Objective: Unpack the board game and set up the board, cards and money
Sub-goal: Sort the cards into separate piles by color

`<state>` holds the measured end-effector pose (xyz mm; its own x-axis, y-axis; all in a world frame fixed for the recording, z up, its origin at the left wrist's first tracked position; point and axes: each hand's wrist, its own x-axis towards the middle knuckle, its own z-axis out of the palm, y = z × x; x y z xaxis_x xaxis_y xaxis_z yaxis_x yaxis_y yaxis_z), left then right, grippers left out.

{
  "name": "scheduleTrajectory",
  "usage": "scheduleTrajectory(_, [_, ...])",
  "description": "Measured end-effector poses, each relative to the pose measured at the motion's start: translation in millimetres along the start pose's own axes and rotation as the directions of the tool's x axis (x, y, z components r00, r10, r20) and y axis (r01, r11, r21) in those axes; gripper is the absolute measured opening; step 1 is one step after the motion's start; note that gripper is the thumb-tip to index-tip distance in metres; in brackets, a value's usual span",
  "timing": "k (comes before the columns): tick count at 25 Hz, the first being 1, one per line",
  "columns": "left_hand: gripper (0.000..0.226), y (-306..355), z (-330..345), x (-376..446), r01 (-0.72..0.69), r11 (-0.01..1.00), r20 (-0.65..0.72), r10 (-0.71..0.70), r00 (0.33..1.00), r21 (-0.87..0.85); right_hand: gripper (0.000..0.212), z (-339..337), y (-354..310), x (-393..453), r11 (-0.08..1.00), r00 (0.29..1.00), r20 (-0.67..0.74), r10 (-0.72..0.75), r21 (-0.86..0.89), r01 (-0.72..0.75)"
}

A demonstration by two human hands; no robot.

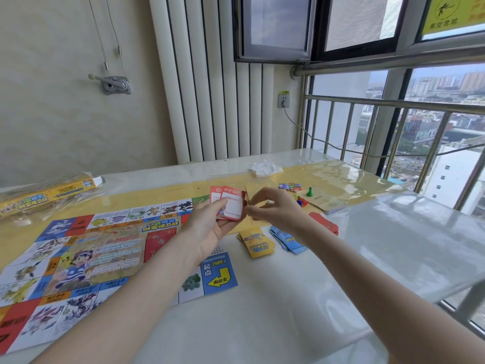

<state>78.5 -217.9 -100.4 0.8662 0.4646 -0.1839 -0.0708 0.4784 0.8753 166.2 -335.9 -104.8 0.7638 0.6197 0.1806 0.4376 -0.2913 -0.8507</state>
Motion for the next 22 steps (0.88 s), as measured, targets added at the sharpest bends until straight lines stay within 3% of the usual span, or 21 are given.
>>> scheduleTrajectory(3, [0.013, 7, -8, 2, -0.035, 0.999, 0.010, 0.035, 0.999, 0.008, 0.013, -12, 3, 4, 0.991, 0.988, -0.087, 0.130, 0.042, -0.127])
scheduleTrajectory(6, [0.016, 7, -18, 5, -0.037, 0.999, -0.020, 0.037, 0.999, -0.003, 0.019, -19, 9, 0, 0.943, 0.957, -0.035, 0.287, 0.183, -0.276])
scheduleTrajectory(10, [0.014, 0, -20, 8, -0.007, 1.000, -0.017, 0.006, 1.000, -0.024, 0.022, -12, 17, -6, 0.922, 0.944, -0.021, 0.329, 0.222, -0.316])
scheduleTrajectory(13, [0.015, -5, -22, 8, 0.001, 1.000, -0.009, -0.001, 1.000, -0.030, 0.019, -2, 18, -12, 0.944, 0.945, -0.023, 0.325, 0.065, -0.323])
scheduleTrajectory(15, [0.018, -10, -23, 7, 0.020, 1.000, 0.002, -0.020, 1.000, 0.002, 0.017, 7, 17, -16, 0.940, 0.954, -0.008, 0.300, -0.167, -0.297])
scheduleTrajectory(17, [0.020, -14, -23, 6, 0.036, 0.999, -0.002, -0.036, 0.999, 0.029, 0.018, 14, 17, -18, 0.858, 0.961, 0.015, 0.276, -0.455, -0.239])
scheduleTrajectory(19, [0.017, -14, -23, 5, 0.033, 0.999, -0.007, -0.033, 0.999, 0.042, 0.020, 14, 15, -17, 0.790, 0.970, 0.011, 0.241, -0.583, -0.190])
scheduleTrajectory(20, [0.014, -13, -23, 4, 0.029, 0.999, -0.007, -0.028, 1.000, 0.043, 0.018, 12, 13, -15, 0.808, 0.977, -0.010, 0.213, -0.561, -0.181])
scheduleTrajectory(22, [0.011, -10, -21, 2, 0.012, 0.999, 0.020, -0.013, 1.000, 0.041, 0.014, 5, 6, -12, 0.950, 0.979, -0.057, 0.196, -0.236, -0.204])
